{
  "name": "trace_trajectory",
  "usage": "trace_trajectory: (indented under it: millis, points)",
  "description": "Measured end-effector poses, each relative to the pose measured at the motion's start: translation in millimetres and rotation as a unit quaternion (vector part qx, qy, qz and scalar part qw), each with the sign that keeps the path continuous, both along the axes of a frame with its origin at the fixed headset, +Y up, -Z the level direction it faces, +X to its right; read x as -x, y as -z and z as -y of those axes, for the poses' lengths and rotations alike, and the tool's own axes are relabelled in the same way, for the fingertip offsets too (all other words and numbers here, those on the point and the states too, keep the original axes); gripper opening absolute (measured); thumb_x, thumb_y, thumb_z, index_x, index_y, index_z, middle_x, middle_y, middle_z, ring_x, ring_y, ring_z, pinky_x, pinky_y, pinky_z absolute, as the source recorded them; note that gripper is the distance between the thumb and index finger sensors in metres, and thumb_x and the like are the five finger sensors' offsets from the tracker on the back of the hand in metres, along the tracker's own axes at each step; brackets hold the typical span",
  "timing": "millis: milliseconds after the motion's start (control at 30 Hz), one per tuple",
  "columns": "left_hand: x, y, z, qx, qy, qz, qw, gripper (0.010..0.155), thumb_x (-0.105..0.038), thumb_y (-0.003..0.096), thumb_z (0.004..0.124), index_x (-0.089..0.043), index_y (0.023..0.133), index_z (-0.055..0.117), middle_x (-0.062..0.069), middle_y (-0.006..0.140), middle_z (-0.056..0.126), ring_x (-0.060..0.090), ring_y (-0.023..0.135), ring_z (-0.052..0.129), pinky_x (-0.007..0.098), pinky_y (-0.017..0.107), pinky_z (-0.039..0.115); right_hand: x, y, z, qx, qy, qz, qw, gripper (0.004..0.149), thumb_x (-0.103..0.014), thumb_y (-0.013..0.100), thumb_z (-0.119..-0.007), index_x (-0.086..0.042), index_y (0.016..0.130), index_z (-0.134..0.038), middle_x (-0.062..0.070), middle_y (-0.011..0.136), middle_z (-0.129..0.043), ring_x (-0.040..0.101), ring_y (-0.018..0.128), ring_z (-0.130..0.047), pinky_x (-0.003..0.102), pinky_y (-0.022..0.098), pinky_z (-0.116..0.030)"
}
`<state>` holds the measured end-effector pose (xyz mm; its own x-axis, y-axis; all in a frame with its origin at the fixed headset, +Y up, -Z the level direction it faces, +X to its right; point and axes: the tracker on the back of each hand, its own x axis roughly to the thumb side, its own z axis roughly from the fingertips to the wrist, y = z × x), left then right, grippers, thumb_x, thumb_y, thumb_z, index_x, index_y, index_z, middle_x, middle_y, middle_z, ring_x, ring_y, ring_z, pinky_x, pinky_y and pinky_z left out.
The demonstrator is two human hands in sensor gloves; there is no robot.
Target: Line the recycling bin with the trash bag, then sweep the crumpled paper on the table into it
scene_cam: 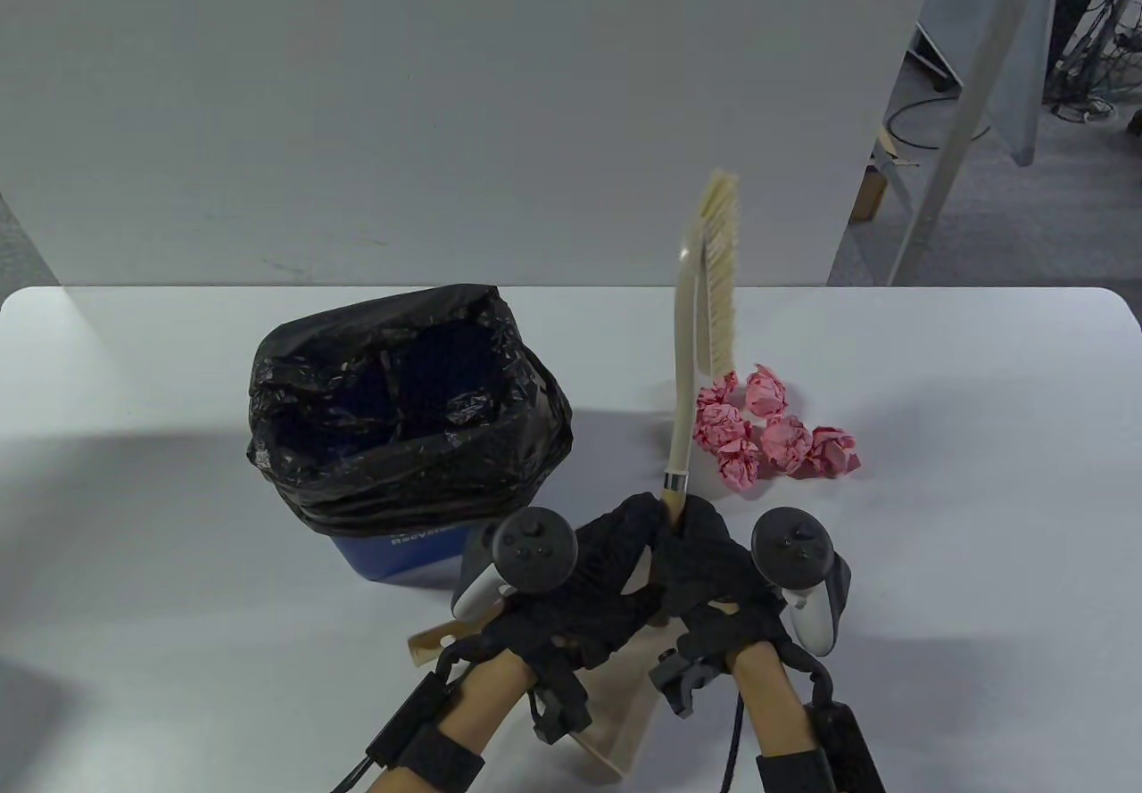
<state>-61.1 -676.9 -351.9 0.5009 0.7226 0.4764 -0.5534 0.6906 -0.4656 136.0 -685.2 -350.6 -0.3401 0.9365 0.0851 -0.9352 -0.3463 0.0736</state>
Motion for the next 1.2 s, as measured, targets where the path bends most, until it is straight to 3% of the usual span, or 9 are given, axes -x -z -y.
trace_trajectory:
  millis: [100,333,533,667,933,1200]
  points:
    - [5.9,-1.3,-5.3,-0.032,0.045,-0.019,0.998,0.085,-0.051,0.0592,0.066,-0.023,0.115,0.008,0.007,0.126,0.010,0.051,0.113,0.015,0.074,0.075,0.031,-5.1,-3.4,-5.0,-0.024,0.023,0.032,0.999,0.061,-0.029,0.061,-0.062,0.006,0.106,-0.040,0.034,0.095,-0.056,0.042,0.074,-0.071,0.060,0.056,-0.072]
    - [30.4,-9.0,-19.3,-0.076,0.094,-0.046,0.992,0.085,-0.056,0.0581,0.065,-0.025,0.116,0.011,0.006,0.128,0.013,0.050,0.115,0.016,0.076,0.075,0.031,-20.3,-3.5,-0.7,0.016,0.066,0.056,0.996,0.062,-0.035,0.062,-0.055,0.008,0.105,-0.042,0.029,0.089,-0.065,0.030,0.062,-0.082,0.042,0.043,-0.084]
    - [56.9,-16.7,-6.6,-0.099,0.169,-0.031,0.980,0.085,-0.059,0.0572,0.064,-0.025,0.117,0.014,0.005,0.129,0.017,0.049,0.117,0.020,0.076,0.075,0.034,-23.4,-2.2,1.5,0.040,0.071,0.063,0.995,0.061,-0.039,0.063,-0.055,0.006,0.104,-0.049,0.024,0.084,-0.074,0.024,0.051,-0.089,0.036,0.033,-0.088]
    - [68.7,-12.3,8.1,-0.053,0.216,-0.032,0.974,0.085,-0.060,0.0568,0.064,-0.026,0.117,0.014,0.005,0.129,0.016,0.049,0.117,0.022,0.075,0.076,0.035,-18.6,-5.0,1.5,0.051,0.050,0.057,0.996,0.062,-0.041,0.063,-0.055,0.006,0.103,-0.050,0.024,0.084,-0.075,0.022,0.049,-0.090,0.034,0.031,-0.089]
    - [77.5,-12.8,12.7,-0.054,0.225,-0.048,0.972,0.085,-0.061,0.0559,0.063,-0.026,0.117,0.015,0.005,0.129,0.019,0.048,0.117,0.025,0.075,0.075,0.037,-9.5,-9.4,1.4,0.070,0.070,0.037,0.994,0.069,-0.045,0.064,-0.057,0.009,0.105,-0.044,0.028,0.089,-0.070,0.022,0.048,-0.091,0.033,0.030,-0.090]
    - [79.3,-13.0,14.7,-0.026,0.216,-0.043,0.975,0.085,-0.062,0.0558,0.063,-0.025,0.117,0.016,0.005,0.129,0.020,0.049,0.117,0.026,0.075,0.075,0.037,-16.6,-6.9,6.8,0.093,0.069,0.051,0.992,0.065,-0.042,0.064,-0.058,0.007,0.106,-0.048,0.028,0.087,-0.072,0.023,0.048,-0.092,0.035,0.030,-0.090]
